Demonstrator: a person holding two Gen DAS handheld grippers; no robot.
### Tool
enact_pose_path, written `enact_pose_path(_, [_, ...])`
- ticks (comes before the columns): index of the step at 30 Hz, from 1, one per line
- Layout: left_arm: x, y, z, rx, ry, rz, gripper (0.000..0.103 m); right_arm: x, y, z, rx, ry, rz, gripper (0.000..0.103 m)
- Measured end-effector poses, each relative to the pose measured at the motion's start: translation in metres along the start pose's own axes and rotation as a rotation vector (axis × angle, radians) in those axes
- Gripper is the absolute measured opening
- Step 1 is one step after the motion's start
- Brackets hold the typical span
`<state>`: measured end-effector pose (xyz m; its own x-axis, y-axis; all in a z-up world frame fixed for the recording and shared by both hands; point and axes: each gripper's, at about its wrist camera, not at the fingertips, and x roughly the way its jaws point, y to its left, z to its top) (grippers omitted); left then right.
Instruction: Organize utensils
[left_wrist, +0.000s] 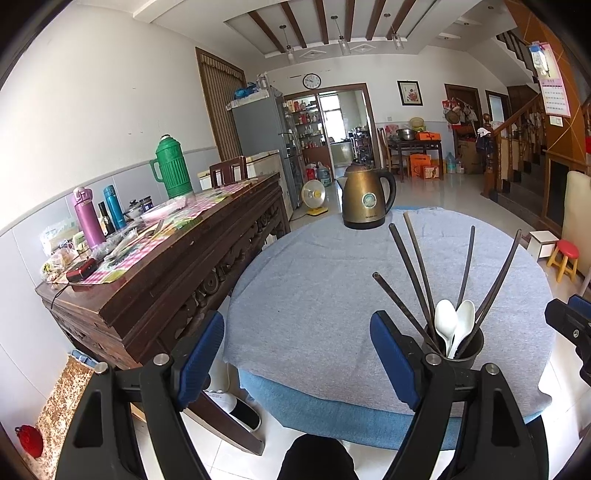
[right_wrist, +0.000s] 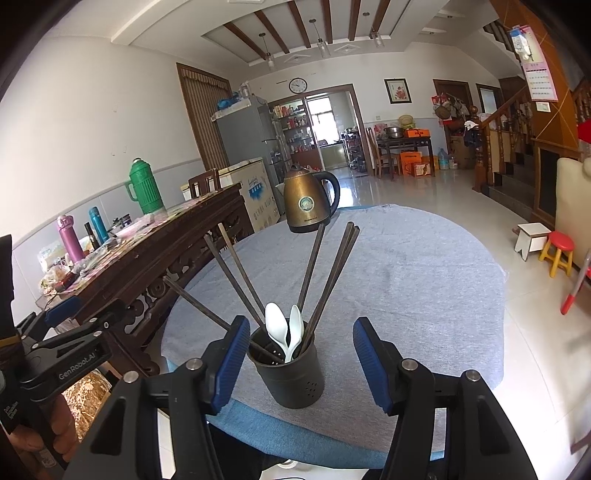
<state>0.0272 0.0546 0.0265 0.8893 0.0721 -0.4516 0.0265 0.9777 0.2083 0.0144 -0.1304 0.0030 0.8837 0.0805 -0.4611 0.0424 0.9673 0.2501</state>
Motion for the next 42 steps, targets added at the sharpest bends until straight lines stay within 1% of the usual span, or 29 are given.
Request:
enact_pose_path(14, [-0.003, 0.002, -0.001, -0.006, 0.011, -0.003, 0.082, -0.001, 0.011, -0.003, -0.016, 0.012, 0.022, 0.063])
enact_pose_path(19, [0.001, 0.002, -0.003, -0.005, 0.023, -0.015, 0.082, 0.001, 0.011, -0.004, -0.023, 0.02, 0.021, 0.063])
enact_pose_path(34, [0.029, -0.003, -0.014, -0.006, 0.12, -0.047, 0.082, 0.019, -0.004, -0.01, 0.014, 0.058, 0.011, 0.063])
enact_pose_path(37, [0.024, -0.003, -0.013, -0.011, 0.119, -0.052, 0.082, 0.015, -0.006, -0.01, 0.016, 0.047, 0.003, 0.063])
enact_pose_path(42, [0.014, -0.003, -0.011, -0.009, 0.101, -0.05, 0.082, 0.004, 0.0, -0.011, -0.02, 0.021, -0.01, 0.063])
